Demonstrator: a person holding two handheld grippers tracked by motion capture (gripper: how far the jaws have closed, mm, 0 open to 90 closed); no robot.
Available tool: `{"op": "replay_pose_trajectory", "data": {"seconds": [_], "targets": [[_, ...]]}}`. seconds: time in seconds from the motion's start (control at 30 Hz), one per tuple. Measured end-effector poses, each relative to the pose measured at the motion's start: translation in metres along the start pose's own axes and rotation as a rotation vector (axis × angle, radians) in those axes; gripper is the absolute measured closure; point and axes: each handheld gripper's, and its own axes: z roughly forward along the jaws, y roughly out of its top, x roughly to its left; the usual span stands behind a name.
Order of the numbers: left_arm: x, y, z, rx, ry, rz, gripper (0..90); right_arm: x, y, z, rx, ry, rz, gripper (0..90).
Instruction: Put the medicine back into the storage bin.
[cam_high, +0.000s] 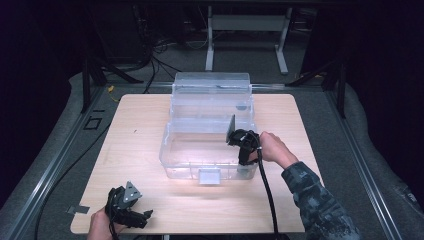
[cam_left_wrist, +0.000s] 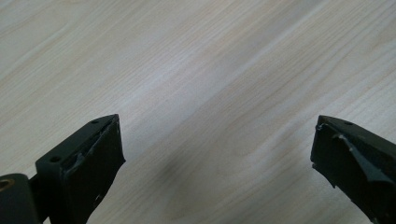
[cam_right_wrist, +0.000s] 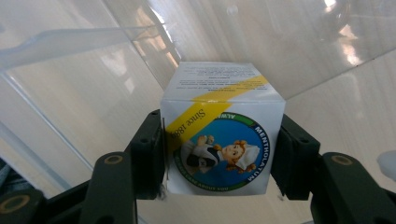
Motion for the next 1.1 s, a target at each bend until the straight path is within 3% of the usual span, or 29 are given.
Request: {"op": "replay_pose_trajectory", "data": {"seconds": [0.03, 0.07, 0.2, 0.23, 0.27, 0.37, 0.4, 0.43, 0.5, 0.53, 0.73, 0.9, 0.93, 0.97, 1.0, 1.03, 1.1], "targets": [[0.0, 0.0, 0.0, 0.001, 0.001, 0.001, 2.4, 0.002, -0.001, 0.004, -0.055, -0.028, 0.013, 44.0], [0.0, 0.0, 0.0, 0.002, -0.001, 0.0, 2.3, 0.001, -0.001, 0.003, -0.063, -0.02, 0.016, 42.4], [0.0, -0.001, 0.0, -0.004, 0.003, -0.008, 2.4, 0.001, -0.001, 0.001, -0.07, -0.012, 0.015, 42.8], [0.0, -0.001, 0.0, -0.004, 0.003, -0.009, 2.4, 0.002, -0.001, -0.002, -0.042, -0.038, 0.007, 42.9], [0.0, -0.001, 0.0, -0.003, 0.002, -0.009, 2.4, 0.0, -0.002, -0.003, -0.059, 0.009, 0.011, 43.1], [0.0, -0.001, 0.0, -0.003, 0.0, -0.008, 2.4, 0.001, -0.005, -0.004, -0.108, -0.02, 0.026, 43.3], [0.0, -0.001, 0.0, -0.002, -0.001, -0.009, 2.4, 0.002, -0.005, -0.006, -0.084, -0.075, 0.024, 43.2], [0.0, -0.001, 0.0, 0.0, -0.003, -0.01, 2.4, 0.001, -0.007, -0.006, -0.127, -0.024, 0.032, 42.5], [0.0, 0.0, 0.001, 0.003, -0.009, -0.008, 2.4, 0.002, -0.01, -0.009, -0.154, -0.016, 0.037, 41.5], [0.0, 0.0, 0.001, 0.0, -0.009, -0.01, 2.4, 0.001, -0.011, -0.01, -0.182, 0.026, 0.037, 40.5], [0.001, 0.001, -0.001, 0.001, -0.012, -0.016, 2.2, 0.002, -0.02, -0.017, -0.297, -0.003, 0.059, 29.1], [0.0, 0.003, -0.003, -0.012, -0.024, -0.017, 0.2, 0.004, -0.03, -0.025, -0.403, -0.011, 0.068, 24.9], [0.0, 0.004, -0.003, -0.014, -0.024, -0.016, 0.2, 0.006, -0.036, -0.029, -0.458, -0.025, 0.083, 22.5], [-0.001, 0.005, -0.003, -0.014, -0.026, -0.012, 0.2, 0.006, -0.036, -0.029, -0.458, -0.025, 0.083, 22.5], [-0.001, 0.007, -0.004, -0.013, -0.023, -0.005, 0.2, 0.009, -0.042, -0.035, -0.494, -0.043, 0.087, 21.4], [-0.001, 0.007, -0.004, -0.013, -0.023, -0.005, 0.2, 0.009, -0.042, -0.035, -0.494, -0.043, 0.087, 21.4], [0.0, 0.009, -0.006, -0.022, -0.029, -0.007, 0.2, 0.011, -0.048, -0.037, -0.546, -0.031, 0.083, 19.0]]}}
